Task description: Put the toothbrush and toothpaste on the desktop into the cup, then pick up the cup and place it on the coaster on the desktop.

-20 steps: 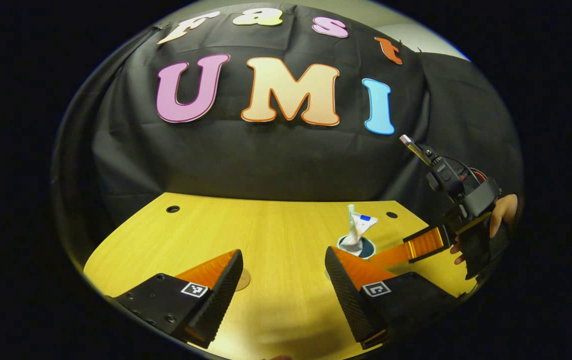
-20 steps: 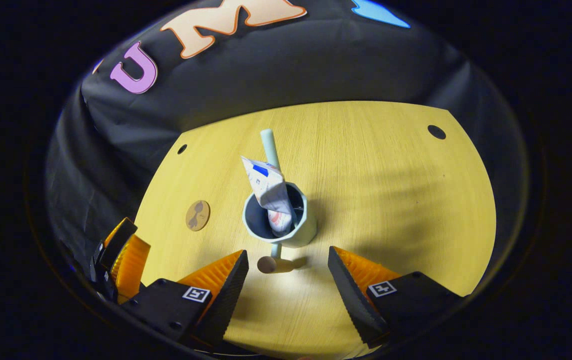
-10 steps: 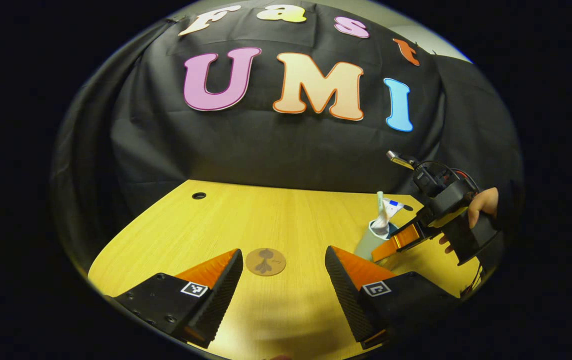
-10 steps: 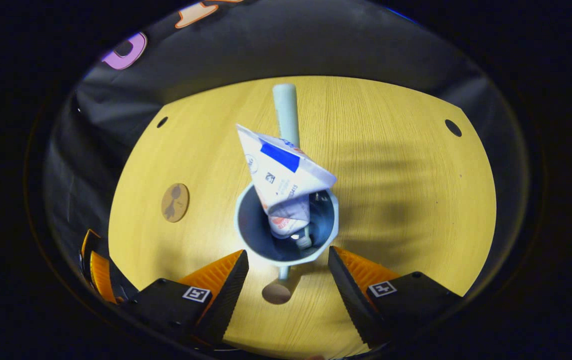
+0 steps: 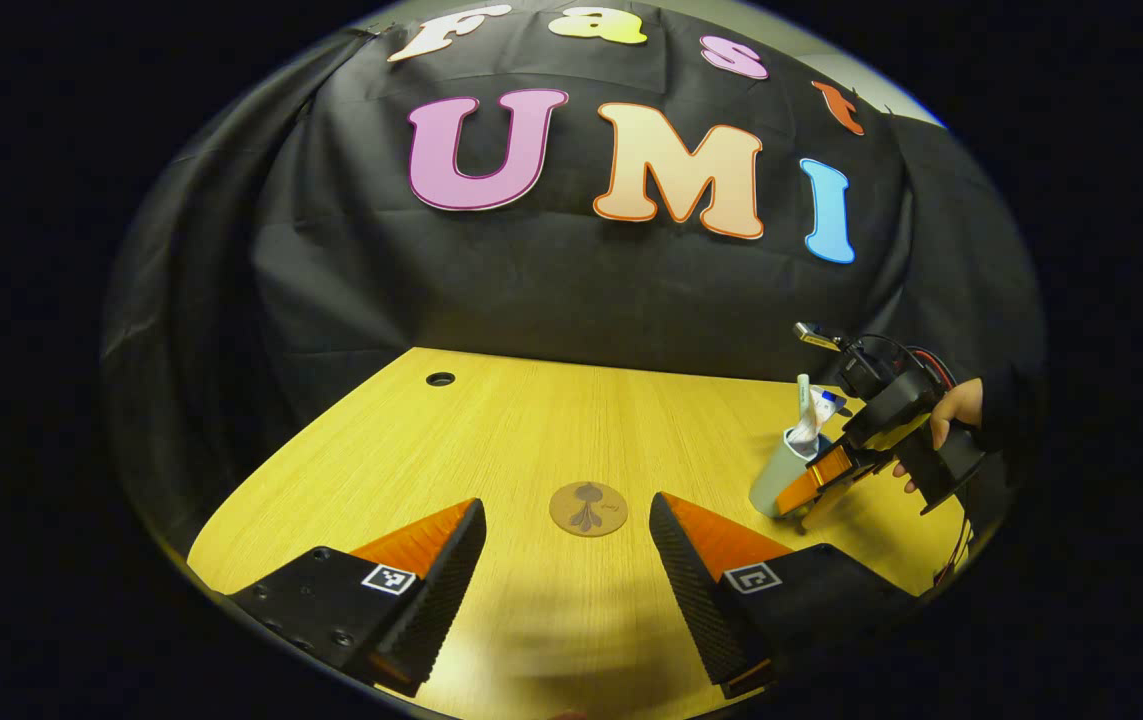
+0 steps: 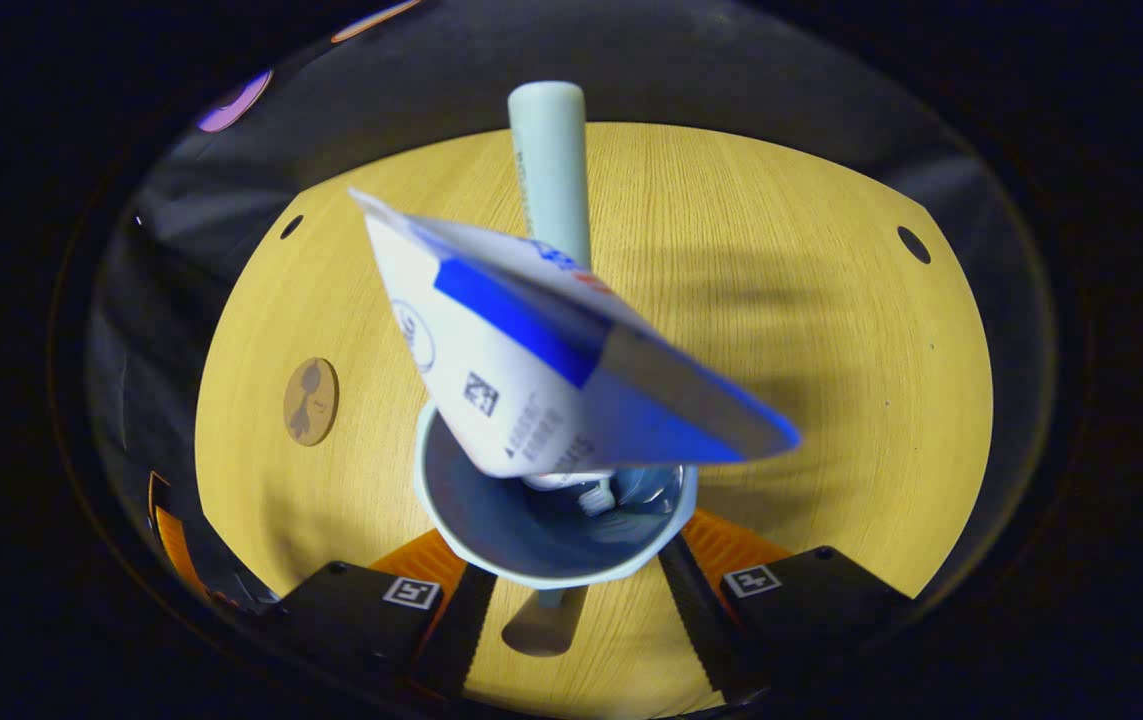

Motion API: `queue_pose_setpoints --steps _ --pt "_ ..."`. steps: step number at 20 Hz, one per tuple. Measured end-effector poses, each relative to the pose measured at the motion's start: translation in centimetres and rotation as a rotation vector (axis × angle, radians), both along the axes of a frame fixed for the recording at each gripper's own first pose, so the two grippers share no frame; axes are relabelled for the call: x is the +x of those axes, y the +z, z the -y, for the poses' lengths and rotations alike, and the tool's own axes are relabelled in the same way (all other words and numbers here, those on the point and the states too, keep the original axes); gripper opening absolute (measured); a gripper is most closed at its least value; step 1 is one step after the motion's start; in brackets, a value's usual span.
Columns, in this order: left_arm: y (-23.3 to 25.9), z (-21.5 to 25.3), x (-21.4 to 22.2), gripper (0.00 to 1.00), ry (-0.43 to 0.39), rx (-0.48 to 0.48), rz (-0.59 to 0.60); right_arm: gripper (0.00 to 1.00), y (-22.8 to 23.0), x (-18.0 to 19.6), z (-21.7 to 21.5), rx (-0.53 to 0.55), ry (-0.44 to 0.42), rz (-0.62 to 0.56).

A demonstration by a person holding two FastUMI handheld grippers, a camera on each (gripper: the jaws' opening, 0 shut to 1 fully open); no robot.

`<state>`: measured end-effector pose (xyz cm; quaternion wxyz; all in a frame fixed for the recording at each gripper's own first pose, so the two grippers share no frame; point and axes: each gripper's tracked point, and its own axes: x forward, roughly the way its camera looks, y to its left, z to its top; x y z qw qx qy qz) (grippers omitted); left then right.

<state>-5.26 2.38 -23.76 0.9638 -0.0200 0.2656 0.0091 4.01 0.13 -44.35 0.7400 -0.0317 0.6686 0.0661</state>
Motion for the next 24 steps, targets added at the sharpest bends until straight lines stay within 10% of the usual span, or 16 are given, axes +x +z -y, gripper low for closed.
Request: queue_pose_setpoints --steps 10,24 --pt "-0.5 -0.6 0.1 0.95 -0.036 -0.011 -0.014 0.28 -0.9 -1.4 0.8 -0.044 0.071 -0.033" --pt "-1.2 -3.7 0.3 0.95 -0.023 -0.013 -0.02 0.3 0.9 -0.7 -6.7 0.026 0.107 0.017"
